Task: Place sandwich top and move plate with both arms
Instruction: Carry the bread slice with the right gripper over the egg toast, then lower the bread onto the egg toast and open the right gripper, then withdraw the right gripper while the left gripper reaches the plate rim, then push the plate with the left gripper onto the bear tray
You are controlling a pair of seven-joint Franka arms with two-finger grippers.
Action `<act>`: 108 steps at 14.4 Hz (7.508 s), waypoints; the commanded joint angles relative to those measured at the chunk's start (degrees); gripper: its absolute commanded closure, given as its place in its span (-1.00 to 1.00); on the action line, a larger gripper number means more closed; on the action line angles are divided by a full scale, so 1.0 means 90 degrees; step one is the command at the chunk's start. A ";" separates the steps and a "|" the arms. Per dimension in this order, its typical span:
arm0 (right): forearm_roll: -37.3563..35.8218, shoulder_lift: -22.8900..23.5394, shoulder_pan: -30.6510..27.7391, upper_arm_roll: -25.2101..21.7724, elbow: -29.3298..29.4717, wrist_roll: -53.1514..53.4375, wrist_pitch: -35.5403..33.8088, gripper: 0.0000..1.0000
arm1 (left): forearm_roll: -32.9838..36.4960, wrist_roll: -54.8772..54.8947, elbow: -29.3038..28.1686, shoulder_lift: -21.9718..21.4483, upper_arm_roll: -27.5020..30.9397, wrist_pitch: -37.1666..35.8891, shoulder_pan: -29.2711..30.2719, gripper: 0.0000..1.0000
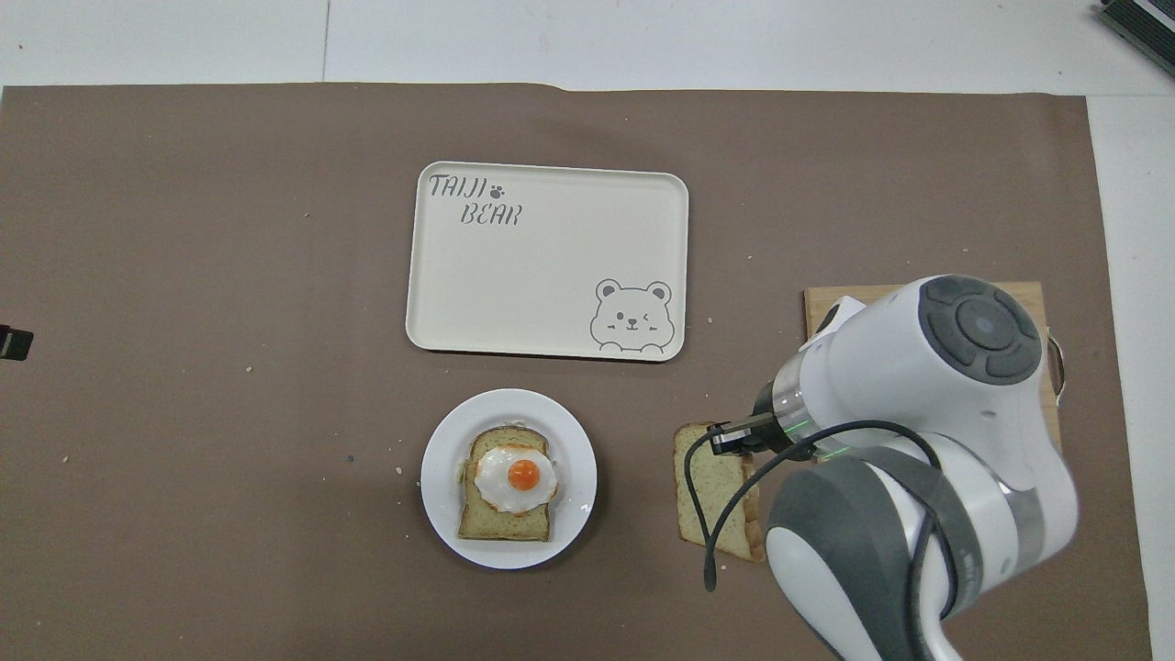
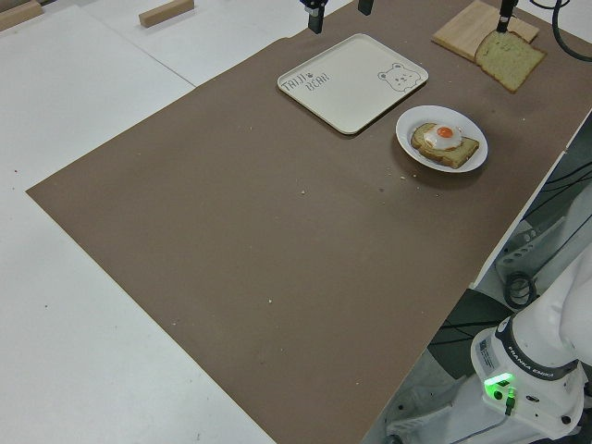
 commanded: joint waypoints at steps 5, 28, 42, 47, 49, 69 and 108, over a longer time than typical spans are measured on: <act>0.1233 0.0235 0.0893 0.0069 -0.0014 0.0796 0.1641 1.00 | -0.0023 -0.0018 -0.0114 -0.0131 0.0008 -0.0004 -0.0014 -1.00; 0.1489 0.1592 0.1782 0.0304 0.0054 0.0426 0.3312 1.00 | -0.0023 -0.0028 -0.0115 -0.0131 0.0008 -0.0013 -0.0024 -1.00; -0.0228 0.1885 0.0925 0.0255 0.0327 0.0152 0.3371 -1.00 | -0.0032 0.0020 -0.0192 -0.0180 -0.0001 -0.0033 0.0034 -1.00; -0.0961 0.1720 0.0055 0.0255 0.0357 0.0113 0.3274 -1.00 | -0.0490 0.0021 -0.0776 -0.0316 0.0047 0.0308 0.0074 -1.00; -0.0991 0.1525 -0.0306 0.0255 0.0357 0.0045 0.3176 -1.00 | -0.0860 0.0021 -0.1526 -0.0695 0.0057 0.0688 0.0064 -1.00; -0.1030 -0.0028 -0.1782 0.0226 0.0424 -0.0609 0.0482 -1.00 | -0.7090 0.3103 -0.7398 -0.1089 0.0038 0.4235 -0.0249 -0.47; -0.1568 0.0049 -0.2593 0.0011 0.2847 -0.1606 -0.2088 -1.00 | -0.9183 0.3294 -0.5782 0.0726 0.0038 0.4264 -0.1244 1.00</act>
